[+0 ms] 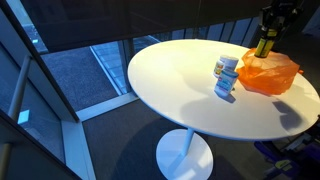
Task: Put the bottle with the yellow label in the orange plastic bag.
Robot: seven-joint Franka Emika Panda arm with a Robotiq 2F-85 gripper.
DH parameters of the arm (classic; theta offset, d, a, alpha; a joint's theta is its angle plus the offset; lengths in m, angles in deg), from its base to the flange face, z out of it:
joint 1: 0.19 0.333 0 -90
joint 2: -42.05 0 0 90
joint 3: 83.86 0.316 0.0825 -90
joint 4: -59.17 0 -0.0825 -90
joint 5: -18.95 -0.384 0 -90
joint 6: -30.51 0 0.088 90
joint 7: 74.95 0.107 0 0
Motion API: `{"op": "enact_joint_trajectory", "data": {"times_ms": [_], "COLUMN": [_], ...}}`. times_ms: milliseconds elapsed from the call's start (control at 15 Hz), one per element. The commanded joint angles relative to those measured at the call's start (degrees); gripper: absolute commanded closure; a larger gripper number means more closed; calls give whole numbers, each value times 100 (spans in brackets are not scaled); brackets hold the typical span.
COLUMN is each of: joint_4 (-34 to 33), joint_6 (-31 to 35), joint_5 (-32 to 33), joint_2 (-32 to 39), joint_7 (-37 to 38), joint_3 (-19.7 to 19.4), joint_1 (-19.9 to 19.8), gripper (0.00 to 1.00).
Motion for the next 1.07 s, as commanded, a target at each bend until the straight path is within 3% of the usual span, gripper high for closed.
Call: {"op": "enact_joint_trajectory", "data": {"times_ms": [0, 400, 1000], "joint_4": [-2, -76, -91], "joint_6": [49, 137, 803], "joint_5": [97, -12, -158], "joint_2": [106, 487, 918], "joint_7": [65, -16, -216], "joint_3": [48, 56, 93], "joint_1": [-77, -76, -86], "gripper": [81, 81, 81]}}
